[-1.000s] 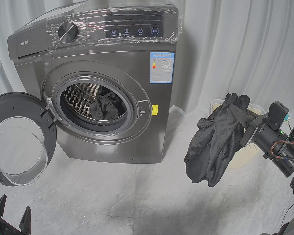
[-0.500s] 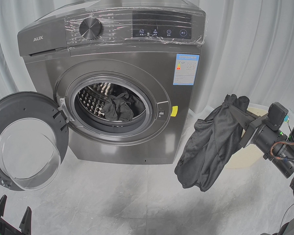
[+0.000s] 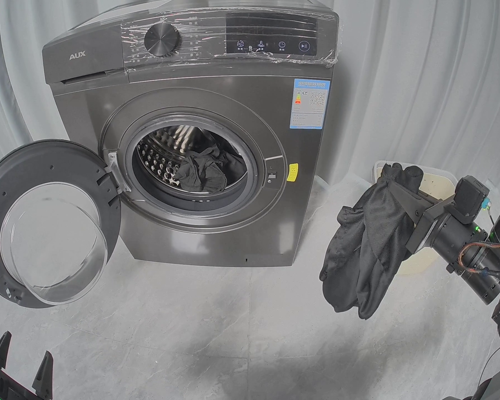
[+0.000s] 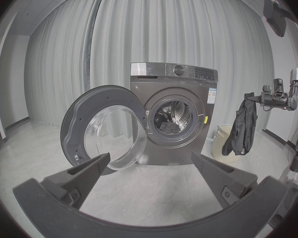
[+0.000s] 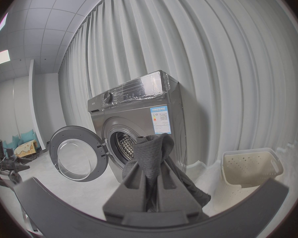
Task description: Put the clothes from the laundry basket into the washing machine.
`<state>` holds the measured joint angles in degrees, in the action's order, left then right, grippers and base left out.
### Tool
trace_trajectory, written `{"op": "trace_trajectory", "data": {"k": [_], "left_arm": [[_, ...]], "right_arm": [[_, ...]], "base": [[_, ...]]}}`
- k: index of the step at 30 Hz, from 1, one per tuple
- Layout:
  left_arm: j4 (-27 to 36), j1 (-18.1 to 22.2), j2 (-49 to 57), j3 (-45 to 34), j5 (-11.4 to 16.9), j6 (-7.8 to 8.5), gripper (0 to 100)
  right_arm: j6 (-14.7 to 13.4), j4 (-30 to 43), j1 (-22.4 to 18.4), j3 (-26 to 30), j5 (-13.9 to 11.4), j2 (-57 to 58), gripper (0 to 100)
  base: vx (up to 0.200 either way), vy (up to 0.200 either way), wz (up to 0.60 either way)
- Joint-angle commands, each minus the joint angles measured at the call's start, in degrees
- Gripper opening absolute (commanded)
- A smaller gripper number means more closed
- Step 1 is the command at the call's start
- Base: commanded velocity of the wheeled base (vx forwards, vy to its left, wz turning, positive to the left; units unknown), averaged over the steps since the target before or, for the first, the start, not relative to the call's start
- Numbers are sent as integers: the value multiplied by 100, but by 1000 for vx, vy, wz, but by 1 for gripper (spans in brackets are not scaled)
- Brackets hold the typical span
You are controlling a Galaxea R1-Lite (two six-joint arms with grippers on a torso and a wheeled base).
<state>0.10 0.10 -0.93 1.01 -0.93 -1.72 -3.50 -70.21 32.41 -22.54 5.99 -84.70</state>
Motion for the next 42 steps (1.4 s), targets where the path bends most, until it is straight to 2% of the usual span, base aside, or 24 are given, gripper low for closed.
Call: {"op": "trace_trajectory", "data": {"k": [1, 22, 34, 37, 42], "left_arm": [[-1, -1, 93, -92, -4, -4, 100], [-1, -10, 93, -92, -4, 5, 100], [-1, -1, 93, -92, 14, 14, 100], [-1, -1, 93, -92, 5, 5, 100], [-1, -1, 93, -92, 5, 5, 100]], "right_arm": [[-2, -2, 2, 4, -10, -20, 0], [-10, -2, 10, 13, -10, -73, 0], [-10, -2, 10, 13, -10, -73, 0], [-10, -2, 19, 13, -10, -73, 0], [-10, -2, 10, 13, -10, -91, 0]], "base": [[0, 0, 0], [0, 200, 0], [0, 0, 0], [-200, 0, 0], [0, 0, 0]]}}
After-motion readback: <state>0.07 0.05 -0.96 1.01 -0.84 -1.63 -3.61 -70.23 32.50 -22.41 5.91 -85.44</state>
